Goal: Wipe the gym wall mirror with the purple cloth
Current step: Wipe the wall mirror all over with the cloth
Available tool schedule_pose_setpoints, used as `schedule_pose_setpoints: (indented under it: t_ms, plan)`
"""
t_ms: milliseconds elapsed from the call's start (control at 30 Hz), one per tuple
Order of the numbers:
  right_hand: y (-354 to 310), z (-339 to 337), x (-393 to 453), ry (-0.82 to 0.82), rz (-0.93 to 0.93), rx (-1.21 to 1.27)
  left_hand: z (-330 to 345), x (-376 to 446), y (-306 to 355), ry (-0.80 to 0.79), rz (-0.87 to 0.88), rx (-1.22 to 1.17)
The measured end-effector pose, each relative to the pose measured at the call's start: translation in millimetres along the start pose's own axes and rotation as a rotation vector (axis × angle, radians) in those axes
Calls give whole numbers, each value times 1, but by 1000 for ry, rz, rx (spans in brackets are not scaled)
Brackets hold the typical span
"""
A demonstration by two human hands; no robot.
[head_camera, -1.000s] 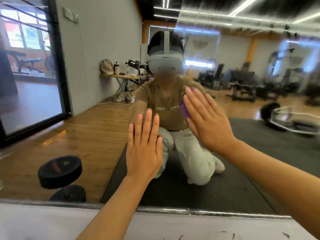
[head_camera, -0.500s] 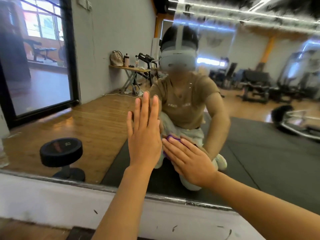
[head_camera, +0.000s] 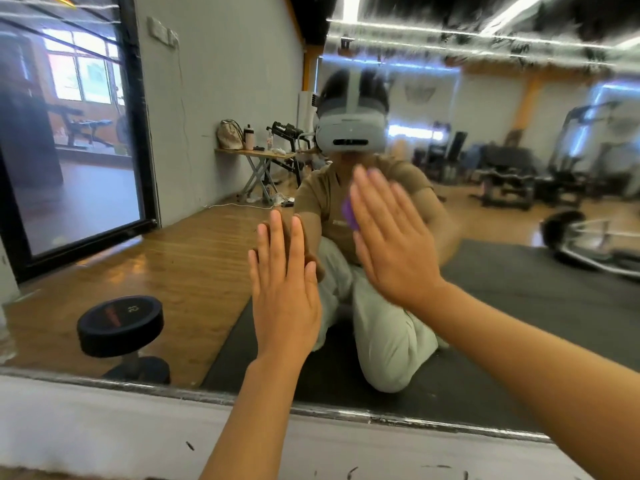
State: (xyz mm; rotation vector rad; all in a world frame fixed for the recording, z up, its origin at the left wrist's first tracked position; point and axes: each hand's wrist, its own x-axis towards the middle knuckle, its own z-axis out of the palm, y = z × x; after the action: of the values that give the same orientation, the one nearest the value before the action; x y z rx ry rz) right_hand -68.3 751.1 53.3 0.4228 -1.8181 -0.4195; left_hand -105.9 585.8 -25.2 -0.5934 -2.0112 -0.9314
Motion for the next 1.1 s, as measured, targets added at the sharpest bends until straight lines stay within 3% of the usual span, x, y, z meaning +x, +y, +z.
schedule_pose_setpoints:
  t_ms: [133,267,333,467,567,900,1000,1100]
  plan:
    - [-20,8,-61,-193,-258,-22,3,-7,-1,-25,-18,33]
    - [-9,4,-65,-266,-373,-84,3,-8,0,-46,-33,8]
    - [7,-4,-40,-240,-333,-85,3,-8,0,-53,-40,3]
    - [30,-17,30,-28,-115,-165,2,-7,3,-46,-55,17]
    - [24,-13,37,6,-47,-153,0,-8,1,-60,-51,26]
    - [-22,0,-77,-355,-326,-93,-5,-6,4,-116,-66,-7]
    - [-14,-5,-71,-354,-352,-117,-7,-7,4,-110,-56,13]
    - [3,-11,-26,-236,-198,-117,-5,-8,4,-99,-64,10]
